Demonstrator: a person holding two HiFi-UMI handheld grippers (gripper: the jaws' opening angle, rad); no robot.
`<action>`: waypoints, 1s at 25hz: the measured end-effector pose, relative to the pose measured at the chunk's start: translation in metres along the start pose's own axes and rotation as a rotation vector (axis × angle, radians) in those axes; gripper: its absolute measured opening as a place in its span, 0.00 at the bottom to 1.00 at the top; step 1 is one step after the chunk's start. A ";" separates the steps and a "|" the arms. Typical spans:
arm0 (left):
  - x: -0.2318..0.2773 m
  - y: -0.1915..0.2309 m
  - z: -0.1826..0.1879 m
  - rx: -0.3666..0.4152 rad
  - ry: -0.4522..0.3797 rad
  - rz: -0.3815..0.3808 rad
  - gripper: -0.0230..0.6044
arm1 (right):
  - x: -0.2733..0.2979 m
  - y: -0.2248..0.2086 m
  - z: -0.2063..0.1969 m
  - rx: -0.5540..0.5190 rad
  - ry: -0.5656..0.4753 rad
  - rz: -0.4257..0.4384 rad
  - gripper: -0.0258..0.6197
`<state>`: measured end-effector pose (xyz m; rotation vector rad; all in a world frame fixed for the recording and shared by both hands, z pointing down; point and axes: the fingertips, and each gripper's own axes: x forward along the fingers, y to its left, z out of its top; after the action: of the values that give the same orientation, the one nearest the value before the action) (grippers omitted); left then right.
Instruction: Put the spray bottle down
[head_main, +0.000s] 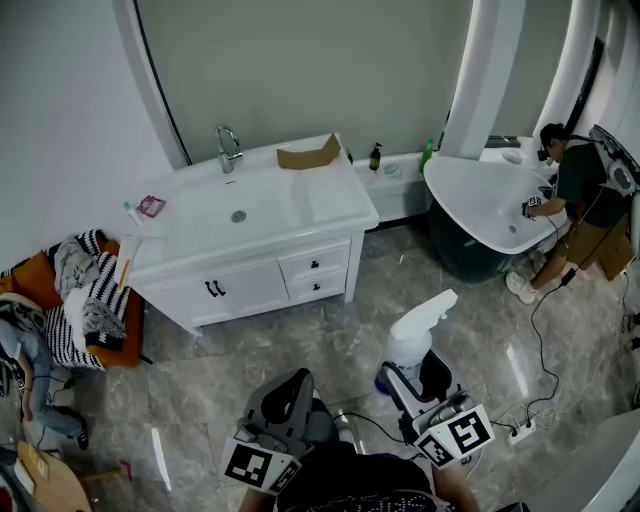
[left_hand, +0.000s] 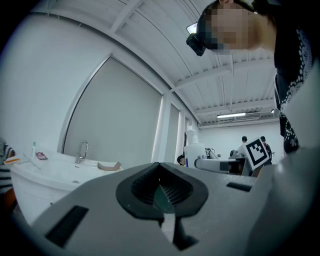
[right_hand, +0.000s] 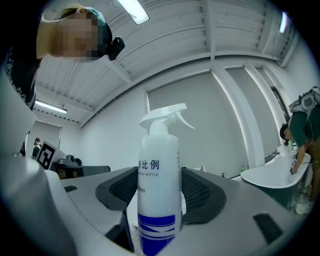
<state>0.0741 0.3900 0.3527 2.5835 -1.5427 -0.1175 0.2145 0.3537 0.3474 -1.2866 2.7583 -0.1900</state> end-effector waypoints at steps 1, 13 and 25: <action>0.005 0.006 0.001 -0.004 0.001 -0.005 0.04 | 0.007 -0.003 0.000 0.005 0.001 -0.005 0.47; 0.068 0.110 0.031 0.000 -0.002 -0.060 0.04 | 0.118 -0.021 0.013 0.001 -0.011 -0.078 0.47; 0.095 0.168 0.032 0.008 0.000 -0.084 0.04 | 0.169 -0.029 0.007 0.009 -0.022 -0.135 0.47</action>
<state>-0.0312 0.2255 0.3461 2.6548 -1.4380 -0.1202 0.1286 0.2051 0.3394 -1.4643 2.6504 -0.1956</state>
